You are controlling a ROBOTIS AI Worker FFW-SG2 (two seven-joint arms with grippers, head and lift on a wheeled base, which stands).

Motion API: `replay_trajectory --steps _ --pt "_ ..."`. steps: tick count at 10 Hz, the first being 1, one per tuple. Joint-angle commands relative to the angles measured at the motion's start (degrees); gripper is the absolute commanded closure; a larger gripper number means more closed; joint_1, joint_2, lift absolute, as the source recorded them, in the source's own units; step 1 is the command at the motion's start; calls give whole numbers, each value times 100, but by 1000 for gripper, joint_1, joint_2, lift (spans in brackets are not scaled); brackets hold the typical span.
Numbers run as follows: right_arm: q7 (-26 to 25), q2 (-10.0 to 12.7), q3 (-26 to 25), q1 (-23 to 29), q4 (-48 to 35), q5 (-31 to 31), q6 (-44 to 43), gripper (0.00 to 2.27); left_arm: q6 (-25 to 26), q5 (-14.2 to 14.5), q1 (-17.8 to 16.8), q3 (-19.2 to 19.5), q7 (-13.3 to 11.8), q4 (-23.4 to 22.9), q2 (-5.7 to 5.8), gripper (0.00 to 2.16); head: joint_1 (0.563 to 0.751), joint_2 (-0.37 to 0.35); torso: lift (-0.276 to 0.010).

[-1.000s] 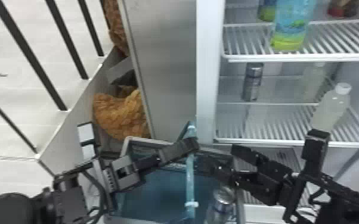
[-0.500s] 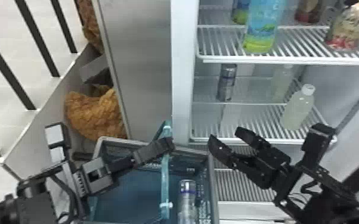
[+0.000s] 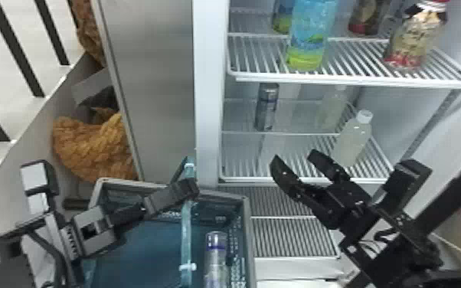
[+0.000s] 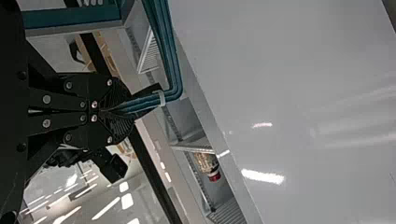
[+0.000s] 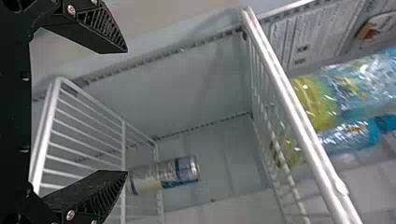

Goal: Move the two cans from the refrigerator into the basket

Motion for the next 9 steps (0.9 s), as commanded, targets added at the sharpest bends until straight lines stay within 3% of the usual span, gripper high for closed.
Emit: replay_trajectory --steps 1,9 --pt "-104 2 -26 -29 94 11 -167 119 0 3 0 0 -1 -1 -4 1210 695 -99 -219" --pt "-491 46 20 -1041 1346 720 -884 110 0 61 14 -35 52 13 -4 1210 695 -146 -219"
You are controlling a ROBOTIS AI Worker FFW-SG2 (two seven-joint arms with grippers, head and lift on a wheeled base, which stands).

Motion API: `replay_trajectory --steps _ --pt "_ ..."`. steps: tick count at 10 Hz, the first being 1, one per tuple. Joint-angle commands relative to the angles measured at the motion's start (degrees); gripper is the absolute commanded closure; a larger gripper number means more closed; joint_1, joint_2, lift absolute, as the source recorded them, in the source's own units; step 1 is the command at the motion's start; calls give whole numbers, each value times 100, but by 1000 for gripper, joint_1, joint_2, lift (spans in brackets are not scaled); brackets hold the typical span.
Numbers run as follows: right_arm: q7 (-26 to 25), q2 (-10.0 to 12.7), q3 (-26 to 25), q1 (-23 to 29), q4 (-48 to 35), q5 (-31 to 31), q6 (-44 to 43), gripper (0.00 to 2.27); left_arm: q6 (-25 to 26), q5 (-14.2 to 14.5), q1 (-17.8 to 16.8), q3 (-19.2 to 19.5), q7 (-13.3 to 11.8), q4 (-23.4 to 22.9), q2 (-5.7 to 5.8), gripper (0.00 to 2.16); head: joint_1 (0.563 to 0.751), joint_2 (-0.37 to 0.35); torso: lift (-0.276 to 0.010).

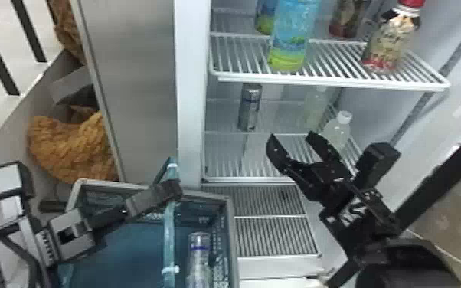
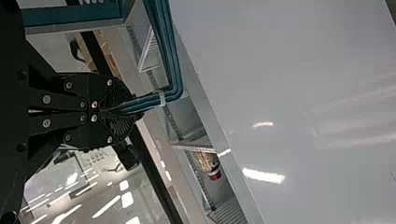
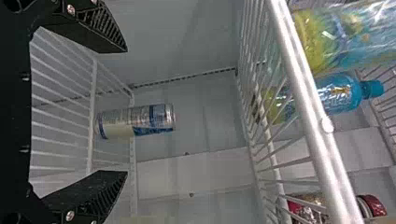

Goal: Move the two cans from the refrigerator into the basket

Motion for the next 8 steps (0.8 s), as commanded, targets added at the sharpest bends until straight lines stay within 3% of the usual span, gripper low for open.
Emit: replay_trajectory --steps 1,8 --pt "-10 3 57 -291 365 208 -103 110 14 10 0 -6 5 8 0 1210 695 -149 -219" --pt "-352 3 502 -1261 1518 482 -272 114 14 90 -42 -97 5 121 27 1210 695 -124 -219"
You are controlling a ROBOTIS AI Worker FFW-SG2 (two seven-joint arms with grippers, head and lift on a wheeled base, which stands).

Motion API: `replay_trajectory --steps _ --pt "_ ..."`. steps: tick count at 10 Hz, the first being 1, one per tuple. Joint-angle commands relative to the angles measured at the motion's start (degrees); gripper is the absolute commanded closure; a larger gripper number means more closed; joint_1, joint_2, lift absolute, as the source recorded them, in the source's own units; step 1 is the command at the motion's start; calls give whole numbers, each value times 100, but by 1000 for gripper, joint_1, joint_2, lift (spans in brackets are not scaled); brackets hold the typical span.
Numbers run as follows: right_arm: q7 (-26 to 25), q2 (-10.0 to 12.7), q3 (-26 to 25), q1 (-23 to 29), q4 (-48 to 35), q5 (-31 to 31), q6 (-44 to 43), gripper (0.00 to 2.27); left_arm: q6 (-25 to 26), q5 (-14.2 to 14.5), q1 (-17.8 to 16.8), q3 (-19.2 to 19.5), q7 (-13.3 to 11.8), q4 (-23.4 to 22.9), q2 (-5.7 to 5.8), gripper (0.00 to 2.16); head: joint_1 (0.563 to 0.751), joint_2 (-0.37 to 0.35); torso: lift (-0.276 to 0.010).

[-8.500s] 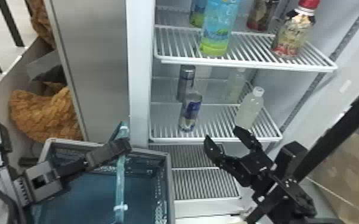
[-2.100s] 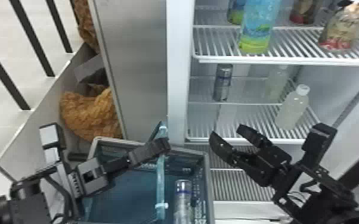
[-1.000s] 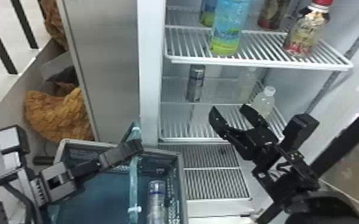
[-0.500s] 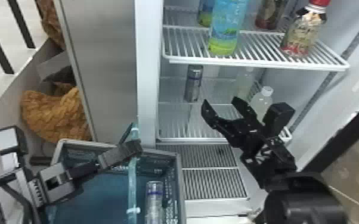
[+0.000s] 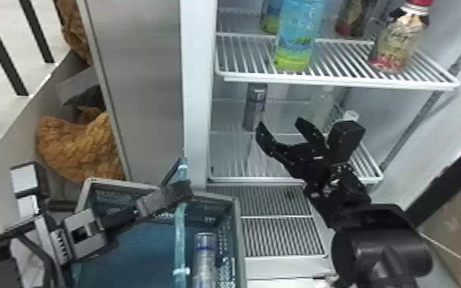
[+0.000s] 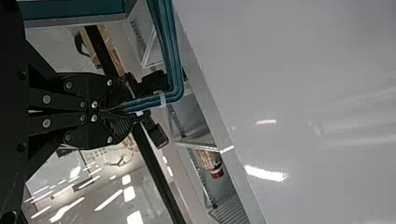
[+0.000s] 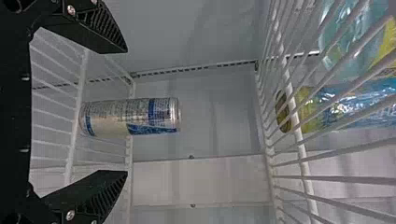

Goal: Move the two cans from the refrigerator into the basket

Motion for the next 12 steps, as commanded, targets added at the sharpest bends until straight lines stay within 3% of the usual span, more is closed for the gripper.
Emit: replay_trajectory --steps 1,12 --pt "-16 0 52 -259 319 70 0 111 -13 0 0 -6 -1 3 9 1210 695 -125 -219" --pt "-289 61 509 -1735 2232 412 -197 108 -13 34 -42 -52 -1 87 18 1210 695 -112 -219"
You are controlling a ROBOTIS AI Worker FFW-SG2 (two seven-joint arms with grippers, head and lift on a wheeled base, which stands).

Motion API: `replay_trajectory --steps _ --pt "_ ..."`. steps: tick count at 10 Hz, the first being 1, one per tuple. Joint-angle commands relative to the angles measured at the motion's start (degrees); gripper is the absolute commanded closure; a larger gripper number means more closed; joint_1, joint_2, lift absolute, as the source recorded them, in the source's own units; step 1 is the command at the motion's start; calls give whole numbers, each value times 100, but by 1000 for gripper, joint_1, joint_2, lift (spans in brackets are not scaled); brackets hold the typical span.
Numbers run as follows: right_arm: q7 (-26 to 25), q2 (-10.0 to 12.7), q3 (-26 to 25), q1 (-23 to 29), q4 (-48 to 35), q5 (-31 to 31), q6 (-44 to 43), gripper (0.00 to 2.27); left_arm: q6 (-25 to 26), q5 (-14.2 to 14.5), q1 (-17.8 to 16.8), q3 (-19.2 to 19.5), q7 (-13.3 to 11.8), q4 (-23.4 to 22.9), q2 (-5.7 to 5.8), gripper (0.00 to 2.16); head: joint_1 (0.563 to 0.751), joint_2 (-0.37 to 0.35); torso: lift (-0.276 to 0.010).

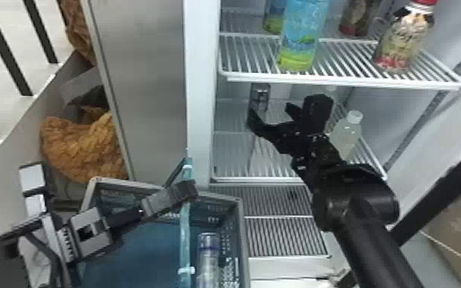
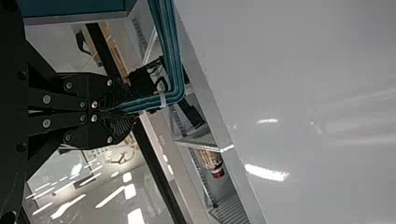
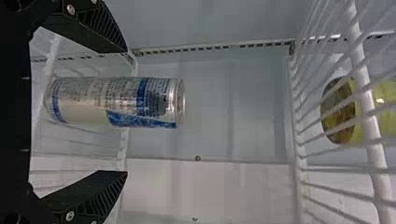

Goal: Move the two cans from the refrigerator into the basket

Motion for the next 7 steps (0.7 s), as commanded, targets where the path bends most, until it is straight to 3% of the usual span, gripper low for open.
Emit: replay_trajectory --steps 1,7 --pt "-50 12 110 -202 281 32 -22 108 0 0 -3 1 -2 21 0 1210 695 -109 -219" --pt "-217 74 315 -863 1167 180 -22 108 -14 23 -59 -33 -2 91 0 1210 694 -95 -219"
